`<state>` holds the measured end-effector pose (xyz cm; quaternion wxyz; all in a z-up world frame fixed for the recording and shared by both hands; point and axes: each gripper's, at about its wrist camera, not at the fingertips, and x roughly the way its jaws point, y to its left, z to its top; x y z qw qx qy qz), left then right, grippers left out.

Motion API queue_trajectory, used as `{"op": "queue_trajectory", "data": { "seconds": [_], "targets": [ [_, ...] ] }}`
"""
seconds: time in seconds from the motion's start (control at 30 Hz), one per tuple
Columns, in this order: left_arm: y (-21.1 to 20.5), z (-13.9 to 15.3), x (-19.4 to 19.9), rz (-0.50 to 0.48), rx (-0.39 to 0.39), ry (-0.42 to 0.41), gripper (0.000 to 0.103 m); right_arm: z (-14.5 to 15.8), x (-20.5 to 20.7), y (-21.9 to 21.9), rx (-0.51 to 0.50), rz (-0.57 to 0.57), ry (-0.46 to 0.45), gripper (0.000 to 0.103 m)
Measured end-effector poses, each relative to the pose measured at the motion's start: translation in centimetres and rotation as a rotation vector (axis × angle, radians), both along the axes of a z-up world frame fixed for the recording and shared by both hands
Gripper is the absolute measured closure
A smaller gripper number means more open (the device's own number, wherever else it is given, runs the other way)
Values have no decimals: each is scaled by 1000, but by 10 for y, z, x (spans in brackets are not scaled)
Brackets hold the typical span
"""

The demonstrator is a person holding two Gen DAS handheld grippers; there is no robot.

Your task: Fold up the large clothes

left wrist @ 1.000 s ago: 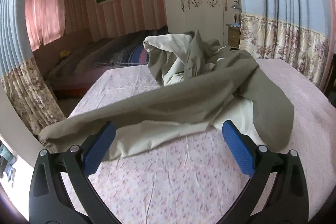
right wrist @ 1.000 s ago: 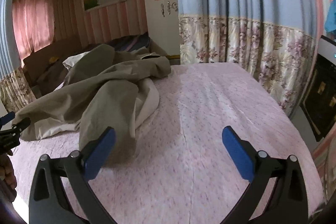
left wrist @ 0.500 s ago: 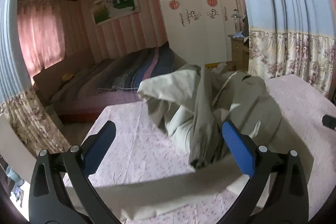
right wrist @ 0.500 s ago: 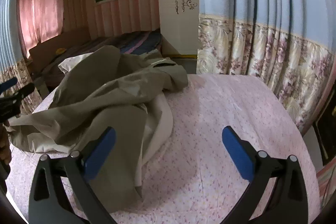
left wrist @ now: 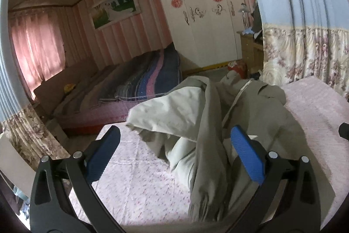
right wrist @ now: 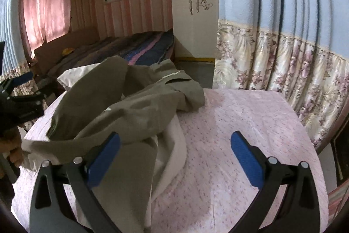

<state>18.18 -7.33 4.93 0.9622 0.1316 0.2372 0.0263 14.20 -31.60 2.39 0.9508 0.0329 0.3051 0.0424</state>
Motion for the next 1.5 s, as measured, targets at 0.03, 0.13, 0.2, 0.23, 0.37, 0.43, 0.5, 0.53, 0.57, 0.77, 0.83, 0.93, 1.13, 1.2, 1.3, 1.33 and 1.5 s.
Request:
{"op": "queue_trajectory", "data": {
  "seconds": [0.03, 0.13, 0.2, 0.23, 0.37, 0.43, 0.5, 0.53, 0.57, 0.77, 0.83, 0.93, 1.13, 1.2, 1.3, 1.33, 1.5],
  "targets": [
    [-1, -7, 11, 10, 16, 17, 3, -3, 9, 1, 5, 0, 11, 2],
    [-2, -22, 31, 0, 31, 69, 3, -13, 30, 5, 17, 4, 43, 2],
    [-1, -30, 40, -13, 32, 96, 3, -23, 46, 10, 38, 17, 74, 2],
    [1, -35, 43, -16, 28, 109, 6, -26, 50, 12, 40, 18, 81, 2],
    [4, -54, 52, -42, 18, 175, 32, -43, 69, 25, 58, 39, 134, 2],
    [5, -61, 55, -56, 9, 203, 48, -48, 76, 30, 67, 49, 144, 2],
    [6, -67, 57, -69, -10, 217, 66, -54, 84, 37, 65, 66, 173, 4],
    [8, -69, 58, -81, -29, 233, 83, -57, 88, 39, 76, 87, 184, 26],
    [10, -71, 58, -90, -46, 241, 89, -59, 92, 41, 104, 126, 195, 45],
    [34, -58, 42, -90, -120, 208, 103, -37, 76, 30, 99, 143, 113, 90],
    [53, -47, 29, -70, -126, 180, 103, -24, 64, 15, 80, 131, 67, 91],
    [88, -29, 5, -20, -126, 131, 103, -8, 46, -9, 25, 72, 15, 92],
    [181, 4, -52, 156, -157, 48, 103, 34, 8, -96, -115, -203, -120, 103],
    [206, 10, -68, 215, -163, 30, 103, 43, 5, -134, -64, -239, -89, 103],
    [240, 13, -82, 306, -142, 33, 103, 46, -8, -159, 7, -248, -82, 98],
    [253, 10, -82, 329, -148, 58, 96, 42, -11, -159, 32, -248, -73, 75],
    [255, 5, -81, 378, -86, 60, 15, 9, -9, -132, 68, -158, -35, 10]
  ]
}}
